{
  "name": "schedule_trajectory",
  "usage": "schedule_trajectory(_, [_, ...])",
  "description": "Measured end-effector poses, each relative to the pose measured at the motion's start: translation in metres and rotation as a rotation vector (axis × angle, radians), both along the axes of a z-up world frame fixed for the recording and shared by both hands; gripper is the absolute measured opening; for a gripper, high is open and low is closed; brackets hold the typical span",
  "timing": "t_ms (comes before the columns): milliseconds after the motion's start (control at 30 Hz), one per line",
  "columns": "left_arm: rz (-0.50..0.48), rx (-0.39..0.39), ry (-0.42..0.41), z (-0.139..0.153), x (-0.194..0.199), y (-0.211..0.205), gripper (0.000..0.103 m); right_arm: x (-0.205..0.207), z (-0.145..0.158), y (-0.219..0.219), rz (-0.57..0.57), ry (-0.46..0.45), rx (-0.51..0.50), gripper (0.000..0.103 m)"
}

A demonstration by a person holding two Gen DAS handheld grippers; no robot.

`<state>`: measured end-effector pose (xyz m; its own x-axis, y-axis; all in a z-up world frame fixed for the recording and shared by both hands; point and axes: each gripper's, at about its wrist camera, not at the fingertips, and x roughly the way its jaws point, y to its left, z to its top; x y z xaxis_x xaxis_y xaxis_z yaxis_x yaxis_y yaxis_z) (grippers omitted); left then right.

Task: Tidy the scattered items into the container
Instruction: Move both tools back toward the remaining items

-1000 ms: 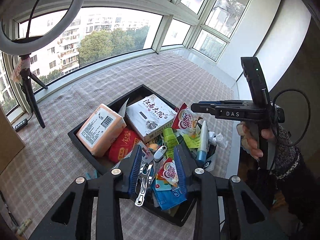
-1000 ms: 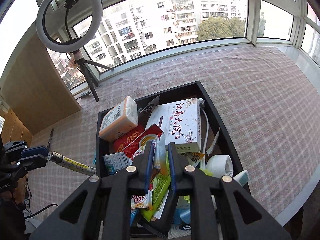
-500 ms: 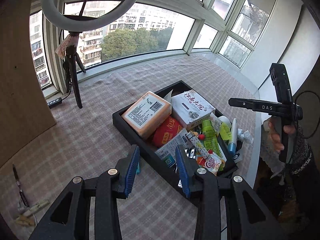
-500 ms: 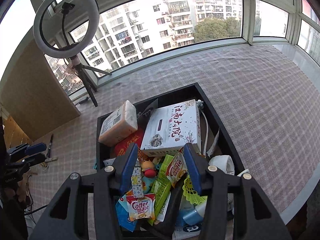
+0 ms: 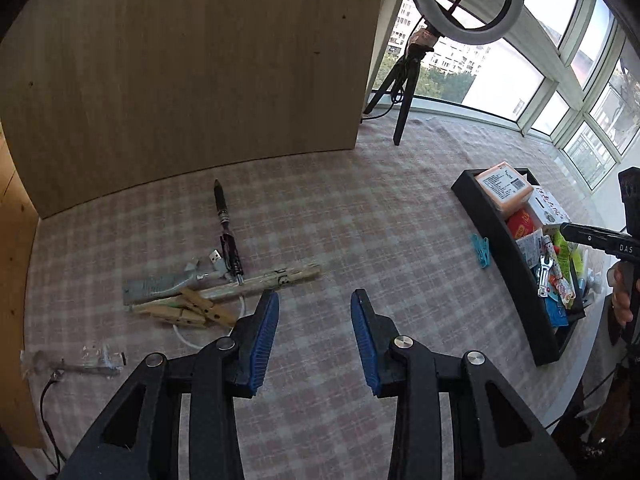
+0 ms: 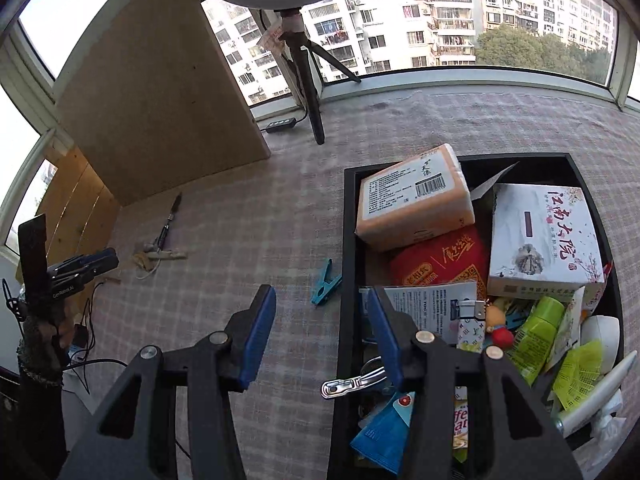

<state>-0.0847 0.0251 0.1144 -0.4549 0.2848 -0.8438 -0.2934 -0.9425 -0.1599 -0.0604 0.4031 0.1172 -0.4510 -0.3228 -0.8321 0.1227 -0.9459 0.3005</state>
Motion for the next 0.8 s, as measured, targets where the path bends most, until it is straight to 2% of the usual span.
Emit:
schedule_trajectory(133, [0.085, 0.011, -0.019, -0.013, 0.011, -0.046, 0.035, -0.014, -0.016, -0.055, 0.107, -0.023, -0.006, 0.046])
schedule_trajectory(267, [0.148, 0.020, -0.057, -0.032, 0.019, -0.076, 0.034, -0.031, -0.020, -0.122, 0.280, -0.014, 0.025, 0.045])
schedule_trajectory(433, [0.188, 0.041, -0.091, -0.051, 0.024, -0.095, 0.034, -0.057, -0.030, -0.207, 0.511, -0.011, 0.102, 0.045])
schedule_trajectory(533, [0.220, 0.105, -0.116, -0.059, 0.022, -0.105, 0.035, -0.072, -0.045, -0.248, 0.614, -0.018, 0.149, 0.045])
schedule_trajectory(600, [0.238, 0.090, -0.116, -0.063, 0.018, -0.108, 0.034, -0.080, -0.058, -0.271, 0.674, -0.023, 0.187, 0.045])
schedule_trajectory(700, [0.242, 0.073, -0.105, -0.063, 0.008, -0.110, 0.034, -0.096, -0.072, -0.292, 0.707, -0.041, 0.227, 0.033])
schedule_trajectory(800, [0.210, 0.023, -0.079, -0.061, -0.011, -0.110, 0.035, -0.119, -0.077, -0.297, 0.648, -0.077, 0.176, 0.032])
